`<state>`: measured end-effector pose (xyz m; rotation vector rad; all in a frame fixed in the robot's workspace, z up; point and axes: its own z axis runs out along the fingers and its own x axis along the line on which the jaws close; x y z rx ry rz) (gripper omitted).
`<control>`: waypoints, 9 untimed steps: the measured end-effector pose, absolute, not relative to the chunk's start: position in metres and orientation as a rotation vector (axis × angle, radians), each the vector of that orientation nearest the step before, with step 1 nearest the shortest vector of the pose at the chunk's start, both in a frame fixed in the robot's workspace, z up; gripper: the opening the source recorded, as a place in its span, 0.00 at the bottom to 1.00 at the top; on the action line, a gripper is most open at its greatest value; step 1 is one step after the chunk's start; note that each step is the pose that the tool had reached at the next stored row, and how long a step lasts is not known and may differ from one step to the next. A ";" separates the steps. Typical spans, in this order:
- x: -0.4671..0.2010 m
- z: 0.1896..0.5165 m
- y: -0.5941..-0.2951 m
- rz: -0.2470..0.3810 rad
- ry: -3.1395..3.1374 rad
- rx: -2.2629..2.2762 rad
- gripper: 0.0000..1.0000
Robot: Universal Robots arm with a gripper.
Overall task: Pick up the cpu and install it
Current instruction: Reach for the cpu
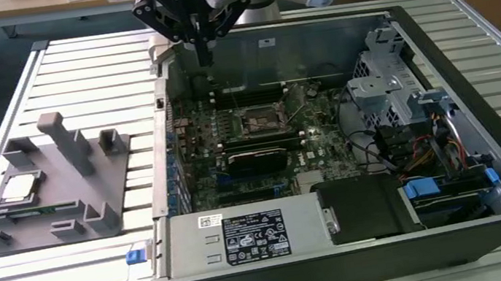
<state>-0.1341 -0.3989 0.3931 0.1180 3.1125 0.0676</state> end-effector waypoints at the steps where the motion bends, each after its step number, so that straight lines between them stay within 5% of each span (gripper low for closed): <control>1: -0.135 0.393 -0.399 0.068 3.112 0.118 0.11; 9: -0.142 0.393 -0.399 0.068 3.113 0.118 0.11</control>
